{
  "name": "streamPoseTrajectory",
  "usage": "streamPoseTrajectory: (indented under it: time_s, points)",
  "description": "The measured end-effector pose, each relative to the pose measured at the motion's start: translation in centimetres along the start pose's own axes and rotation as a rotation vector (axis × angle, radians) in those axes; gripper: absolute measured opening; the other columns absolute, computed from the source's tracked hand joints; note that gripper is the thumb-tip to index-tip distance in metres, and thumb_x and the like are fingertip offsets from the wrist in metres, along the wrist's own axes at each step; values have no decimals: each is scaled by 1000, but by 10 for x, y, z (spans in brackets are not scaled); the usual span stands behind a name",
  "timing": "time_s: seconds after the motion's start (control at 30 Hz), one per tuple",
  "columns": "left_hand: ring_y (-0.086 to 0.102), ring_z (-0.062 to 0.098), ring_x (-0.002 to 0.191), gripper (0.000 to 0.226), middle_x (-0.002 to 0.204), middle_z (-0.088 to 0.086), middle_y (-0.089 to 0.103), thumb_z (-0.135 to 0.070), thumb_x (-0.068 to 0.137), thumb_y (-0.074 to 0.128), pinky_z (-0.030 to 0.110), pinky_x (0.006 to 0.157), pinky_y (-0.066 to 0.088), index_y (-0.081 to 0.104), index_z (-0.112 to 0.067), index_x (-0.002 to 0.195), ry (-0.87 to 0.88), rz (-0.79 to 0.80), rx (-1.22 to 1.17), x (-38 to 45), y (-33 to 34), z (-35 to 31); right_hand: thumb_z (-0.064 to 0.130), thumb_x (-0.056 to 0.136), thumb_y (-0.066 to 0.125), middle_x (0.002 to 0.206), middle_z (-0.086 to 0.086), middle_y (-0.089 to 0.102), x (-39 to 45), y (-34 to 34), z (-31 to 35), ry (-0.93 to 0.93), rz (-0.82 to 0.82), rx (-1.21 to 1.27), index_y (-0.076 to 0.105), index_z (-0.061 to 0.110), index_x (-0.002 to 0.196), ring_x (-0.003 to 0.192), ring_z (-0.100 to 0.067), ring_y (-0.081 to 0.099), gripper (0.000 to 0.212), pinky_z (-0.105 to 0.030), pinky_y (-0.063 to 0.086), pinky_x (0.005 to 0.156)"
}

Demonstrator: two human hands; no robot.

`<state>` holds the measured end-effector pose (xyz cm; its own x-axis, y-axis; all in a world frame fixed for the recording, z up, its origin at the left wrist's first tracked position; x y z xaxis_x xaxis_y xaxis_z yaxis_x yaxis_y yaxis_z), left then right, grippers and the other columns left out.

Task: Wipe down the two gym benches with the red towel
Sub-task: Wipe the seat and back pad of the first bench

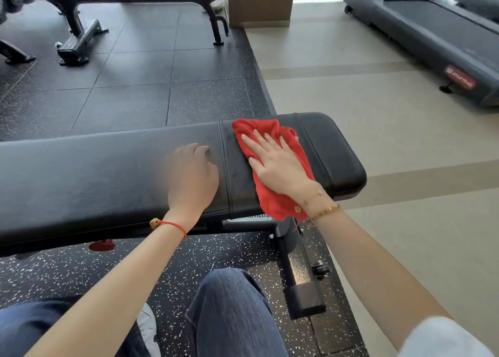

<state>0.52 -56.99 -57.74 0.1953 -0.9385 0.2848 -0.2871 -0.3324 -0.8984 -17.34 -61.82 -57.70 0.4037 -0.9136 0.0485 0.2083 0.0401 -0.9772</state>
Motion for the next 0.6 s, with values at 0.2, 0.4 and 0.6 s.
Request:
streamPoseTrajectory:
  time_s: [0.2,0.4,0.6]
  points:
    - [35,26,138,43,144,5,48,-27,96,45,51,120,19,52,-16,138,16,-1,-9,-1,0,2,46,98,38,161,9,21,-39,-12,-48,79,-59,-42,19,43,152,149,-20,18,57,-41,4,122]
    - [36,28,137,42,142,7,49,-26,94,46,54,118,20,52,-16,134,-3,1,20,-1,1,-2,40,102,31,164,8,10,27,-14,-54,189,-2,-41,13,35,155,150,-21,13,56,-44,2,122]
    - [37,27,137,42,142,5,50,-27,93,47,51,119,20,54,-17,134,-5,-10,6,-1,1,0,37,102,34,163,7,16,12,1,27,-54,-9,5,21,37,153,150,-20,16,53,-42,4,122]
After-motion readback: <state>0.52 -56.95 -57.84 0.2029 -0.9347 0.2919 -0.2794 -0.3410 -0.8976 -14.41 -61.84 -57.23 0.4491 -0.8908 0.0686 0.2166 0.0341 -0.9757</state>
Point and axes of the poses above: each hand's wrist, its own x-axis towards the middle knuckle, its own y-axis out of the palm, z = x × y, the point moved 6 cm from there along x, towards the middle knuckle
